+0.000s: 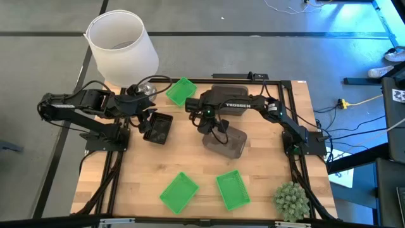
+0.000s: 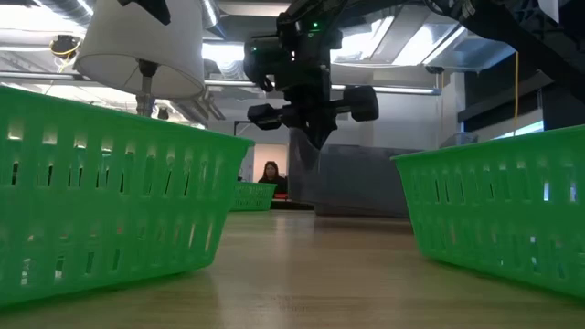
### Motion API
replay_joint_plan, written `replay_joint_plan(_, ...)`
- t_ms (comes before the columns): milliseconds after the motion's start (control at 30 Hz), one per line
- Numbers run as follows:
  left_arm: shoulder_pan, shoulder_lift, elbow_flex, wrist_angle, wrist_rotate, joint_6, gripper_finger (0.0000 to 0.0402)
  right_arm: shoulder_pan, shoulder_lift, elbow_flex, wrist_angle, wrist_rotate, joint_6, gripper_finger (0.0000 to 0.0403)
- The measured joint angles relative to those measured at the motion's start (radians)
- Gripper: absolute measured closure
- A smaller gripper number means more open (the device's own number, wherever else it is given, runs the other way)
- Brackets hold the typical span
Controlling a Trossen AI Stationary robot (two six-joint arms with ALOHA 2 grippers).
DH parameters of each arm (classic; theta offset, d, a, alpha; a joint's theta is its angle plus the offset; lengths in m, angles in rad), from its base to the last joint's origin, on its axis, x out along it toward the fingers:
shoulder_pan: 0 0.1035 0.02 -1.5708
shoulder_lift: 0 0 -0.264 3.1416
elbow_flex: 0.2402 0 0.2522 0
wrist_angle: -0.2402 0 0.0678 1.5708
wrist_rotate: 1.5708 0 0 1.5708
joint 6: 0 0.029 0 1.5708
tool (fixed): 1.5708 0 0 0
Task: Stack baskets by color
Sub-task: Stack the bottom transparent black bin on the top transparent black bin
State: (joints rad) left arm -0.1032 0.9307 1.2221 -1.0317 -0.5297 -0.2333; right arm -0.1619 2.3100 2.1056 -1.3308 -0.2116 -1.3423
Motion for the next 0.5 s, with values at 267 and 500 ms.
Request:
replay_joint_plan(267,0.000,0.000,0.000,0.000,0.000,0.000,0.0319,0.000,0.000,-0.016,0.007,-0.046,-0.001,0.0401)
replay_joint_plan(500,0.000,0.000,0.000,0.000,0.000,0.000,0.0319,0.000,0.001,-0.097,0.062,-0.079,0.008,0.0383)
